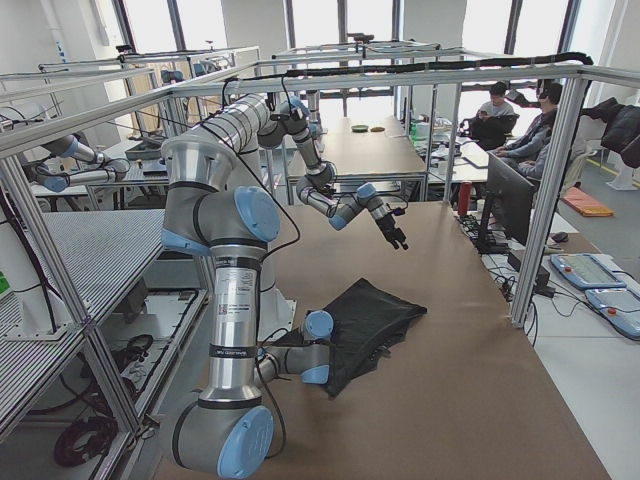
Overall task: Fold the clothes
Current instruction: 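Rotate the shirt with the right gripper while the left gripper grasps the opposite corner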
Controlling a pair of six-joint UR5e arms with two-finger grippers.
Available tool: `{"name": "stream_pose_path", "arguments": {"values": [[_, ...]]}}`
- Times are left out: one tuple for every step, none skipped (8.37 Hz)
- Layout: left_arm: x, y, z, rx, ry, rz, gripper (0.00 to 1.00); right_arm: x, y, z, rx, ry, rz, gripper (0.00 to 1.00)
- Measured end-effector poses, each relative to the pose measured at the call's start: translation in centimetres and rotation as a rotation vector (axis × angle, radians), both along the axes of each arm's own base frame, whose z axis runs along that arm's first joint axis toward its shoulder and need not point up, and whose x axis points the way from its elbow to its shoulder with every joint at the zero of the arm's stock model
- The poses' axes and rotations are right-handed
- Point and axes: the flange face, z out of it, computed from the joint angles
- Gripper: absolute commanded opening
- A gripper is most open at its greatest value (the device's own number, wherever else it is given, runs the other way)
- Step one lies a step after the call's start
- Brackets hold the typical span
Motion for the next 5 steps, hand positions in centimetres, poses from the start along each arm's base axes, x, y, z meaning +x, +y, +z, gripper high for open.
{"name": "stream_pose_path", "arguments": {"values": [[0.4,2.2,1.2,-0.024,0.007,0.022,1.00,1.1,-2.3,0.2,-0.010,0.026,0.058,0.94],[0.9,4.6,2.7,-0.038,0.013,0.039,1.00,2.3,-4.4,0.4,-0.019,0.048,0.110,0.94],[1.8,7.1,4.4,-0.026,0.028,0.056,1.00,3.3,-6.1,0.6,-0.028,0.070,0.153,0.94],[2.9,9.4,5.8,-0.006,0.048,0.063,1.00,4.3,-7.7,0.9,-0.024,0.093,0.193,0.94],[4.1,11.2,6.7,0.003,0.057,0.064,1.00,5.1,-9.0,1.2,0.004,0.117,0.228,0.94]]}}
